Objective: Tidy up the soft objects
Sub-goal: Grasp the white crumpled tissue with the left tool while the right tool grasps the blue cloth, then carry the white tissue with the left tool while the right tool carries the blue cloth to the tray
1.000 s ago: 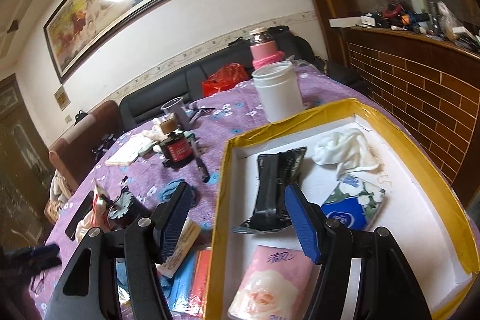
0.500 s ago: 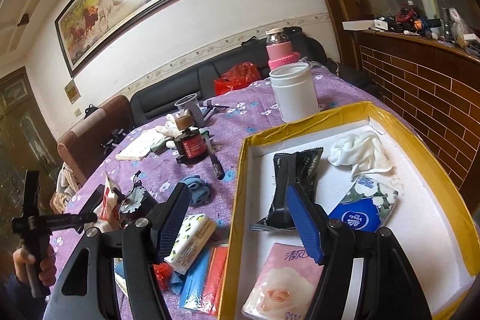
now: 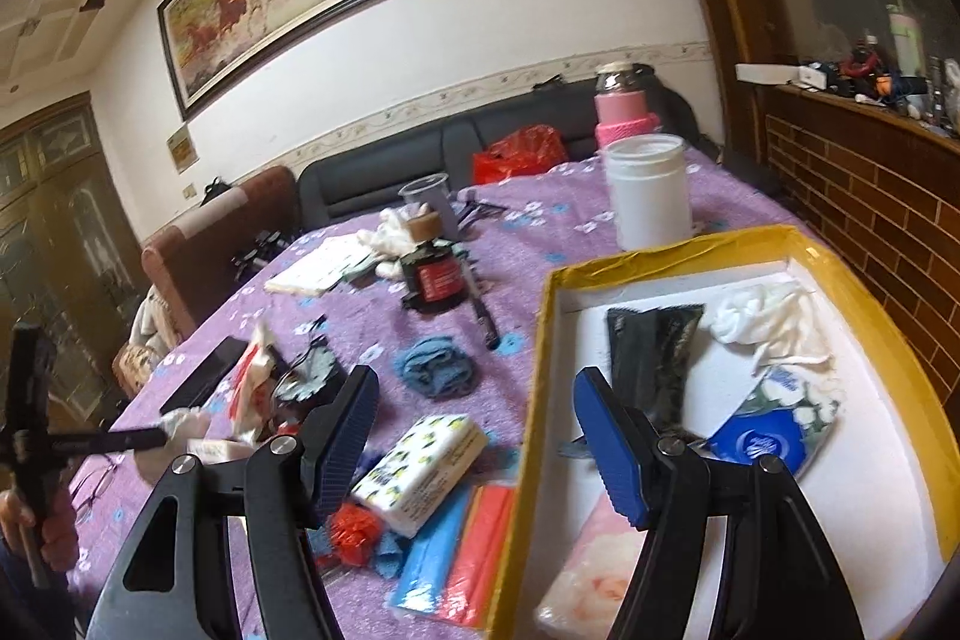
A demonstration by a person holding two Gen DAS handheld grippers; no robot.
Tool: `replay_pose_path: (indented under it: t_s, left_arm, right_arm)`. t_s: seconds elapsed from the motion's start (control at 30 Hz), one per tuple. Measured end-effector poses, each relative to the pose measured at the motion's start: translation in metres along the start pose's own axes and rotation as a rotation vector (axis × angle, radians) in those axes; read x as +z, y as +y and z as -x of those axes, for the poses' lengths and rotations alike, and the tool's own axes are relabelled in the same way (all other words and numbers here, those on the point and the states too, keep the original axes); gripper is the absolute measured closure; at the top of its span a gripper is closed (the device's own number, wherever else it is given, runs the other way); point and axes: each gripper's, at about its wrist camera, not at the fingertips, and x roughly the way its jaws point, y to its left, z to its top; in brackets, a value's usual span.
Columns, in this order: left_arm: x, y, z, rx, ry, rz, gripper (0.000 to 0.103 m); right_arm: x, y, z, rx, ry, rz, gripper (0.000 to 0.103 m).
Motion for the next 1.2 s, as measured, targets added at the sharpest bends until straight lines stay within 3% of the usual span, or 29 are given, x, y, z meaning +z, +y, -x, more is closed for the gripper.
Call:
replay_pose_path:
  t_s: [0.1,0.2,0.23,0.3,0.33,0.37,0.4,0.47,0.63,0.7,0.73,0.8,0.87,0.93,1.07,1.2]
  left_arm:
    - [-0.030,-0.008,0.007,-0.019,0.037,-0.045,0.093]
    - [-0.047,-0.013,0.007,-0.003,0.059,-0.088,0.093]
    - [-0.050,-0.014,0.006,0.006,0.057,-0.097,0.089]
    - [-0.051,-0.012,0.004,0.029,0.055,-0.102,0.063]
    - [-0.051,-0.011,0.005,0.044,0.039,-0.101,0.041]
    - [-0.050,-0.010,0.007,0.052,0.021,-0.101,0.029]
    - [-0.049,-0.011,0.008,0.064,-0.002,-0.106,0.029]
    - [-0.047,-0.013,0.007,0.073,-0.006,-0.121,0.029]
    - [-0.046,-0.023,-0.013,0.064,0.055,-0.149,0.029]
    - [-0.049,-0.028,-0.022,0.107,0.071,-0.170,0.029]
    - [-0.052,-0.030,-0.026,0.132,0.083,-0.186,0.031]
    - [-0.056,-0.036,-0.026,0.181,0.060,-0.222,0.048]
    - [-0.058,-0.040,-0.025,0.196,0.052,-0.243,0.075]
    - [-0.058,-0.038,-0.022,0.196,0.049,-0.234,0.084]
    - [-0.057,-0.040,-0.013,0.135,0.041,-0.213,0.086]
    - [-0.059,-0.061,-0.014,0.096,0.027,-0.264,0.086]
  right_arm:
    - [-0.004,0.011,-0.004,0.046,0.054,0.018,0.030]
    - [-0.014,0.037,-0.013,0.151,0.157,0.061,0.028]
    - [-0.017,0.044,-0.016,0.165,0.178,0.078,0.028]
    - [-0.026,0.061,-0.023,0.182,0.231,0.130,0.028]
    - [-0.031,0.070,-0.027,0.175,0.251,0.155,0.028]
    - [-0.034,0.074,-0.030,0.175,0.263,0.173,0.028]
    - [-0.036,0.077,-0.033,0.167,0.271,0.187,0.028]
    - [-0.039,0.083,-0.039,0.127,0.275,0.226,0.027]
    - [-0.046,0.082,-0.060,0.118,0.331,0.235,0.025]
    - [-0.052,0.084,-0.066,0.087,0.356,0.248,0.026]
    - [-0.055,0.085,-0.068,0.077,0.363,0.250,0.035]
    - [-0.060,0.083,-0.072,0.057,0.391,0.254,0.058]
    - [-0.059,0.079,-0.066,0.075,0.380,0.232,0.060]
    - [-0.057,0.078,-0.056,0.096,0.366,0.215,0.060]
    - [-0.059,0.088,-0.026,0.154,0.349,0.234,0.060]
    - [-0.074,0.106,-0.008,0.208,0.386,0.284,0.060]
